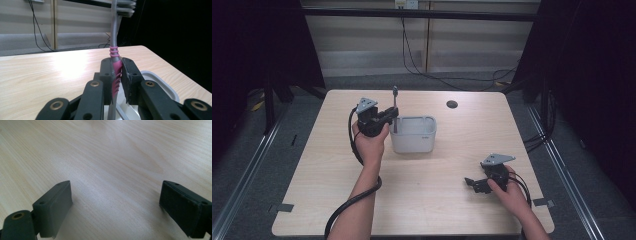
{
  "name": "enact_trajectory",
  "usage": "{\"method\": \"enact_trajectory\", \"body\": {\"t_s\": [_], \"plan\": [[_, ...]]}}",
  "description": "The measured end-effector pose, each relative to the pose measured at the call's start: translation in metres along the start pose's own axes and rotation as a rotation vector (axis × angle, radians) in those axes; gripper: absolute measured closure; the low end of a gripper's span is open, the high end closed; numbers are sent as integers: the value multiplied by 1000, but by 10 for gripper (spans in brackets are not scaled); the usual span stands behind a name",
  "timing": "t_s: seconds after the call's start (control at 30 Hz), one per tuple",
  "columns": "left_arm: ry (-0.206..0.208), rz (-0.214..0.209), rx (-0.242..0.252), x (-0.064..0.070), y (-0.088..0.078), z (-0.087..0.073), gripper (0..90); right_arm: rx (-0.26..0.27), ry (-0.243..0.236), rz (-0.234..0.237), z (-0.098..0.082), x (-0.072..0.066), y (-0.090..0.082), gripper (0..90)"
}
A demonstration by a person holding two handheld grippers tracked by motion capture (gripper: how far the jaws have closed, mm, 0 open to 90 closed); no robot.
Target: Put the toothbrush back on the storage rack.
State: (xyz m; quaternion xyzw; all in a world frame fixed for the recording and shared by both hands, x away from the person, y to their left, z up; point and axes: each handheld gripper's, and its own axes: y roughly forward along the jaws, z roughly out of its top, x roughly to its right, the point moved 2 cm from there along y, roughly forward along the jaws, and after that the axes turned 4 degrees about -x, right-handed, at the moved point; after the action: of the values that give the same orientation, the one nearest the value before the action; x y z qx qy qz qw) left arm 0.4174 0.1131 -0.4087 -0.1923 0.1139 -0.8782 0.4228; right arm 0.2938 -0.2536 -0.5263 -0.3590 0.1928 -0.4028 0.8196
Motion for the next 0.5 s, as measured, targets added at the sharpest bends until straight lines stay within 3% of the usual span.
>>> {"method": "enact_trajectory", "body": {"t_s": [0.5], "plan": [[22,6,-28,1,-2,-7,791,-1,2,1,0,0,0,106]]}}
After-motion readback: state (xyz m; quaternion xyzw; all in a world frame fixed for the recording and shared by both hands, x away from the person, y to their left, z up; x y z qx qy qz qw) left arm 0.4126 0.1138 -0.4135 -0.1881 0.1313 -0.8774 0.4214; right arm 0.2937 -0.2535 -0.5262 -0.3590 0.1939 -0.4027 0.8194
